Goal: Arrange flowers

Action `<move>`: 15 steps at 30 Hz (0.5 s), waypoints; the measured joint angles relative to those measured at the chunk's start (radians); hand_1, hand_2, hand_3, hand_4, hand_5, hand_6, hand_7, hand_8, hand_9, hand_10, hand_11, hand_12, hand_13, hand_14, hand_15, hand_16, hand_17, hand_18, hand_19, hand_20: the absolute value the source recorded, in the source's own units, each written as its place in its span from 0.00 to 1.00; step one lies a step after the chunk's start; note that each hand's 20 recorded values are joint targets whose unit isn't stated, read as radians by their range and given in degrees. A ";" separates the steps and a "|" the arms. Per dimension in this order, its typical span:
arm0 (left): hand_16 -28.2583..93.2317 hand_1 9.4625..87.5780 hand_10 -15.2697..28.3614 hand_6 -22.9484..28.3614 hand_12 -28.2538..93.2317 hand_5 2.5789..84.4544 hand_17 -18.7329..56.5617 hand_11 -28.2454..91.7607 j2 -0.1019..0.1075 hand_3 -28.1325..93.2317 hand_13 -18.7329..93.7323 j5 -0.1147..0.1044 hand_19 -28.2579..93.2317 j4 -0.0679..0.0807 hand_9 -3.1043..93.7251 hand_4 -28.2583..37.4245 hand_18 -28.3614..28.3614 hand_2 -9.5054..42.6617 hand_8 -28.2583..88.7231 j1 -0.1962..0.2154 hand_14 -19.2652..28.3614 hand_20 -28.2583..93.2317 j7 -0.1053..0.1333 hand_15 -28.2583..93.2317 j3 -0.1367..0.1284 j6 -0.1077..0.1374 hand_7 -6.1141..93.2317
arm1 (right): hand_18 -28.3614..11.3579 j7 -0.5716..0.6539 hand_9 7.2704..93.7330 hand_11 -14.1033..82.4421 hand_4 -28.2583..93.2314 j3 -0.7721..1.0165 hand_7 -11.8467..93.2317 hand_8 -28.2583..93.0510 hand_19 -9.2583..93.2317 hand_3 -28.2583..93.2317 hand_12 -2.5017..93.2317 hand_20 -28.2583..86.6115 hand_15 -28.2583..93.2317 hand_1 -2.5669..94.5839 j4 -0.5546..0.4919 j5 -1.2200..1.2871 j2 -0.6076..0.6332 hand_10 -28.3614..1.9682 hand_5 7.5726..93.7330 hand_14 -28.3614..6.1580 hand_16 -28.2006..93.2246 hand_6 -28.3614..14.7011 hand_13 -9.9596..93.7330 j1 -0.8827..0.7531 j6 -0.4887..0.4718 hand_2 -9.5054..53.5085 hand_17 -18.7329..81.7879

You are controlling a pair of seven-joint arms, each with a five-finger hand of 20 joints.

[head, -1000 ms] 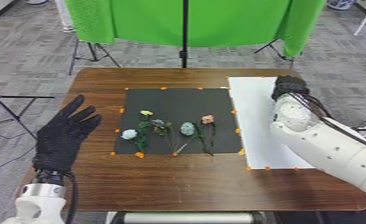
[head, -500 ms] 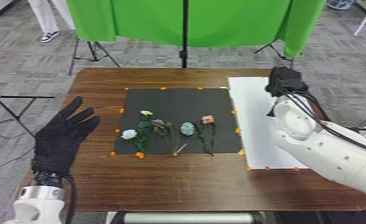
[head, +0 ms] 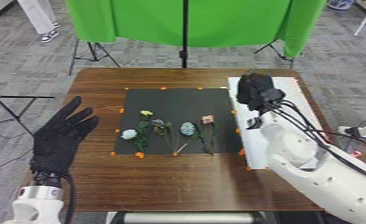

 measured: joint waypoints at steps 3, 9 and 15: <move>0.17 0.19 0.80 0.62 0.32 0.42 0.17 0.43 0.000 0.89 0.41 0.000 0.68 0.000 0.40 0.07 1.00 0.30 0.16 0.000 0.98 0.41 0.001 0.66 0.000 0.000 0.19 | 0.16 0.000 0.99 0.28 0.00 -0.007 0.33 0.25 1.00 0.85 0.40 0.75 0.86 0.58 -0.001 -0.006 -0.024 0.72 0.88 0.73 0.38 0.69 0.84 -0.047 -0.009 0.00 0.53; 0.17 0.19 0.80 0.62 0.32 0.42 0.17 0.43 0.000 0.89 0.41 0.000 0.68 0.000 0.40 0.07 1.00 0.30 0.16 0.002 0.98 0.41 0.000 0.66 -0.001 0.000 0.19 | 0.15 -0.026 0.93 0.37 0.00 -0.008 0.33 0.23 1.00 0.83 0.35 0.75 0.88 0.52 -0.014 -0.027 -0.036 0.69 0.84 0.68 0.37 0.69 0.81 -0.113 -0.060 0.00 0.50; 0.17 0.19 0.80 0.62 0.32 0.42 0.17 0.43 -0.003 0.89 0.41 0.000 0.68 0.000 0.40 0.07 1.00 0.30 0.16 0.002 0.98 0.41 -0.008 0.66 -0.005 0.000 0.19 | 0.15 -0.137 0.91 0.40 0.00 0.080 0.33 0.23 1.00 0.83 0.33 0.75 0.88 0.51 -0.046 -0.074 -0.047 0.68 0.84 0.67 0.37 0.70 0.80 -0.199 -0.133 0.00 0.49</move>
